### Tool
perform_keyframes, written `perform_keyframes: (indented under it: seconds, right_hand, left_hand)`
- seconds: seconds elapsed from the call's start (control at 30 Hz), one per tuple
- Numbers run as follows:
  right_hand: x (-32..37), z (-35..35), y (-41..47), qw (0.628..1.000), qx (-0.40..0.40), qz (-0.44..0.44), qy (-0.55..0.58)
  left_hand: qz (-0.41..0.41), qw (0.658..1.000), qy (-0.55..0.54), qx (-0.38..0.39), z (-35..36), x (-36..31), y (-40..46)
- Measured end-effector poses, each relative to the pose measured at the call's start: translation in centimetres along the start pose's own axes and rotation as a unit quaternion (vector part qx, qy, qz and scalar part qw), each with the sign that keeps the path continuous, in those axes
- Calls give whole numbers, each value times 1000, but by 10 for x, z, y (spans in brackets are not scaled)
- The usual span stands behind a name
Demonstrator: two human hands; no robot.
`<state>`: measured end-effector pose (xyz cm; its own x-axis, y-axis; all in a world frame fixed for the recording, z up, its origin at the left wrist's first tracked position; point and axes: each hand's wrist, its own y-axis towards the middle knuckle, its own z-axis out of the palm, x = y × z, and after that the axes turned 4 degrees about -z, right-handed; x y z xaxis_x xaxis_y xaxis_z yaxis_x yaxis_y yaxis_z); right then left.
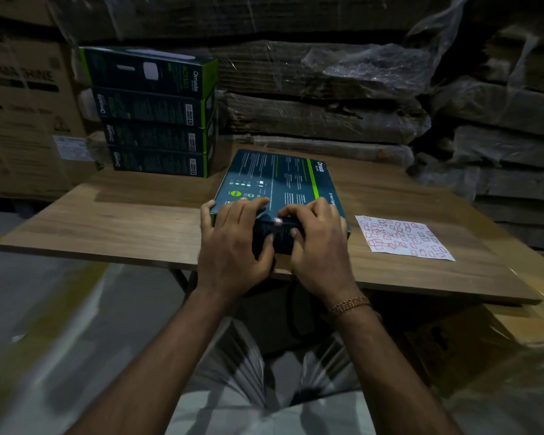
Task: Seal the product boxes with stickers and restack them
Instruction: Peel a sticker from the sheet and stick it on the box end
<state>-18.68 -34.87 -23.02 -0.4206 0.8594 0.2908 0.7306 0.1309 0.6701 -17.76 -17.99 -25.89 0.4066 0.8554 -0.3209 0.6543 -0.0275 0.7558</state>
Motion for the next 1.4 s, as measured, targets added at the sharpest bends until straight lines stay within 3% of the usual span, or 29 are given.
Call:
perform_keyframes:
  seconds: [0.3, 0.57, 1.4]
  right_hand:
    - [-1, -1, -2, 1000, -3, -20, -1]
    - [-1, -1, 3, 999, 40, -14, -23]
    - [-2, 2, -1, 1000, 7, -7, 5]
  left_hand:
    - [2, 1000, -4, -3, 0, 0, 1]
    - [-7, 1000, 0, 2, 1, 0, 1]
    - [-9, 1000, -10, 0, 0, 0, 0]
